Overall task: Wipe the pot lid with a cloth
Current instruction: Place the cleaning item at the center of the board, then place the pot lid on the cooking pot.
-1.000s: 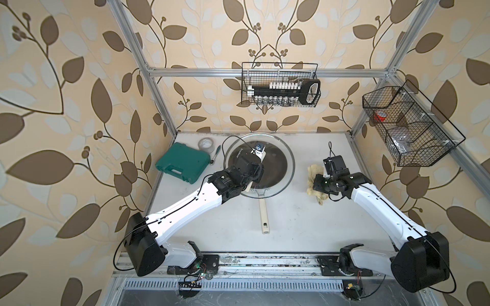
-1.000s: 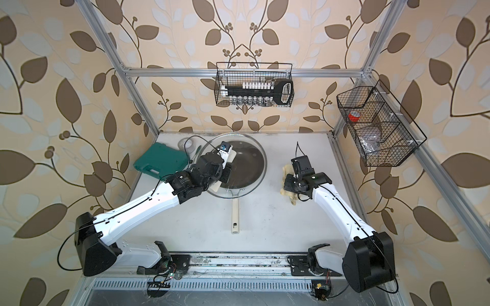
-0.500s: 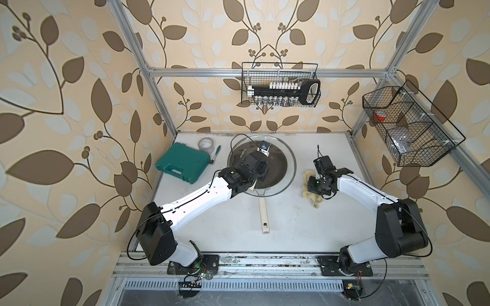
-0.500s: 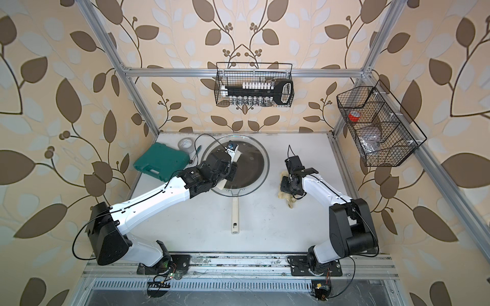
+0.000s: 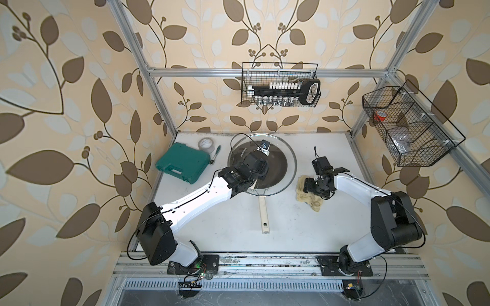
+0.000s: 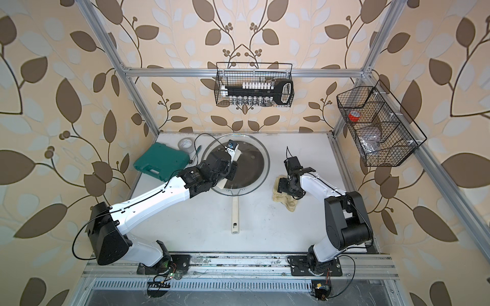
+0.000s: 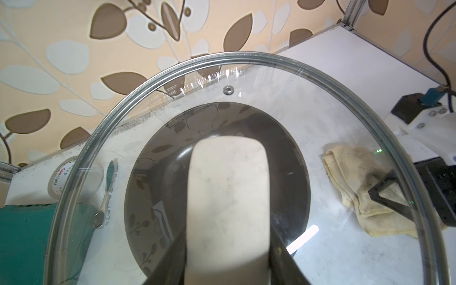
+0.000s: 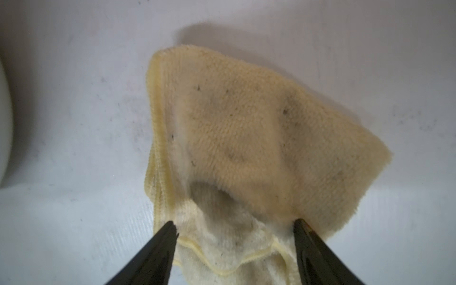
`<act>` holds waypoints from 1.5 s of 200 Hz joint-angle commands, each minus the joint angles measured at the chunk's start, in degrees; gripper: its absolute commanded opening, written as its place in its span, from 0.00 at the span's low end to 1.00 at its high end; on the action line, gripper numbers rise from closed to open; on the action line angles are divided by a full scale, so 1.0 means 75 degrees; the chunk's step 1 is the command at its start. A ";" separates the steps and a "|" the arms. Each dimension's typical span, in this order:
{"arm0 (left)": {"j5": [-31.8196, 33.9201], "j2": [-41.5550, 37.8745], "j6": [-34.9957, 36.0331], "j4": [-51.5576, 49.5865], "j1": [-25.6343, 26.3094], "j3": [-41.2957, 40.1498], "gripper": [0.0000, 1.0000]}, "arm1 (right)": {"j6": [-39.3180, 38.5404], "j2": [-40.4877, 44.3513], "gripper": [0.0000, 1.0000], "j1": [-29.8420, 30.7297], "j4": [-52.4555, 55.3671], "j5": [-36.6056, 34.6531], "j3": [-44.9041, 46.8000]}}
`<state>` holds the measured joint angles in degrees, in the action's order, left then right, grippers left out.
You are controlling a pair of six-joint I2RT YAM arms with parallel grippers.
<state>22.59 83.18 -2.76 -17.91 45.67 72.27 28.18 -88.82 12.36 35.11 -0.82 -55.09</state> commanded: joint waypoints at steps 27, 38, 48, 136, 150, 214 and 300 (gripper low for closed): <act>0.0529 -0.0250 -0.0162 0.1657 -0.0072 0.0884 0.00 | -0.0201 0.1573 0.96 -0.0017 0.0652 -0.0124 -0.0347; 0.0516 -0.0136 -0.0253 0.1696 -0.0140 0.0956 0.00 | -0.0316 0.1883 0.96 -0.0012 0.0702 -0.0056 -0.0354; 0.0496 0.0138 -0.0360 0.1697 -0.0229 0.1067 0.00 | -0.0410 0.2147 0.96 -0.0011 0.0732 0.0006 -0.0365; 0.0073 0.1464 -0.0545 0.2118 -0.1248 0.1485 0.00 | -0.1669 0.3995 0.96 0.0050 -0.0868 0.1719 -0.0228; 0.0023 0.1603 -0.0490 0.2148 -0.1374 0.1490 0.00 | -0.1730 0.4099 0.96 0.0058 -0.0872 0.1796 -0.0312; -0.0701 0.1789 -0.1262 0.2293 -0.1599 0.1137 0.00 | -0.1927 0.4295 0.96 0.0073 -0.0466 0.1542 -0.0500; -0.1033 0.1956 -0.0699 0.2403 -0.1311 0.0649 0.00 | -0.1860 0.4447 0.96 0.0070 -0.0369 0.1481 -0.0344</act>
<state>14.24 100.62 -9.41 -11.44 34.48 75.59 14.72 -56.62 12.64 31.07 10.94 -57.08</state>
